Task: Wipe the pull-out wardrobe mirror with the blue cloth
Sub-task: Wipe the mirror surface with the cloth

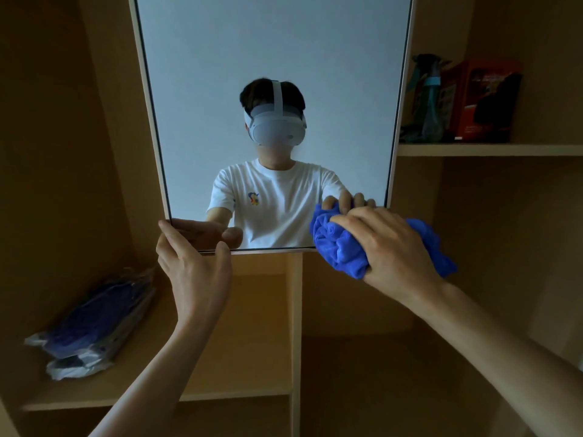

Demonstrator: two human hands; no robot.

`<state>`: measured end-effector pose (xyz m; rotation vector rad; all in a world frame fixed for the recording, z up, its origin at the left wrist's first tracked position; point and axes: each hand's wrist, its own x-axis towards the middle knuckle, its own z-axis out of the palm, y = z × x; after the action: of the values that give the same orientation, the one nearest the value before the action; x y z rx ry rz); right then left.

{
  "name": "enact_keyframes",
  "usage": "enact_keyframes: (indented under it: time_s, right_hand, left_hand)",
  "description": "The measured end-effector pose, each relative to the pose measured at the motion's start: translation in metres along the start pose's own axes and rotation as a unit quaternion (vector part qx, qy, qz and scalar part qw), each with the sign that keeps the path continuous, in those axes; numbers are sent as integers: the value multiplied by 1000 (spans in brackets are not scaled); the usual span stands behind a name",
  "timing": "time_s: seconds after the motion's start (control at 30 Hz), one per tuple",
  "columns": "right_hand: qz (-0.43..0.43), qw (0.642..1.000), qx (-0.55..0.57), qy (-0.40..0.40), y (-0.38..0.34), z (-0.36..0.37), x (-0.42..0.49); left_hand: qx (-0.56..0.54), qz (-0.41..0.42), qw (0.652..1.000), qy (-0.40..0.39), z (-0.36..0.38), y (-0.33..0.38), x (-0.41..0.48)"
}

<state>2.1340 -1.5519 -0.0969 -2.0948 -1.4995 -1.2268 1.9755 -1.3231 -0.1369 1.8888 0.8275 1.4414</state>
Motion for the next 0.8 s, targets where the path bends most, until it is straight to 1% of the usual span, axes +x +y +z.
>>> enact_keyframes:
  time_s: [0.13, 0.23, 0.4, 0.57, 0.67, 0.73, 0.8]
  right_hand:
    - [-2, 1000, 6, -4, 1, 5, -11]
    - [7, 1000, 8, 22, 3, 4, -9]
    - [103, 989, 51, 91, 12, -1, -1]
    - [186, 967, 101, 144, 20, -14, 18]
    - [193, 951, 134, 202, 16, -11, 12]
    - [192, 944, 150, 223, 16, -5, 6]
    - [210, 935, 158, 237, 19, 4, 0]
  left_hand:
    - [-2, 1, 1000, -5, -2, 0, 0]
    - [-1, 4, 1000, -14, -6, 1, 0]
    - [1, 3, 999, -32, -12, 0, 2]
    - [2, 3, 999, -40, -14, -2, 3]
    - [6, 7, 999, -40, -15, -3, 3]
    - [10, 9, 999, -39, -16, -4, 4]
    - [10, 9, 999, -38, -16, -5, 5]
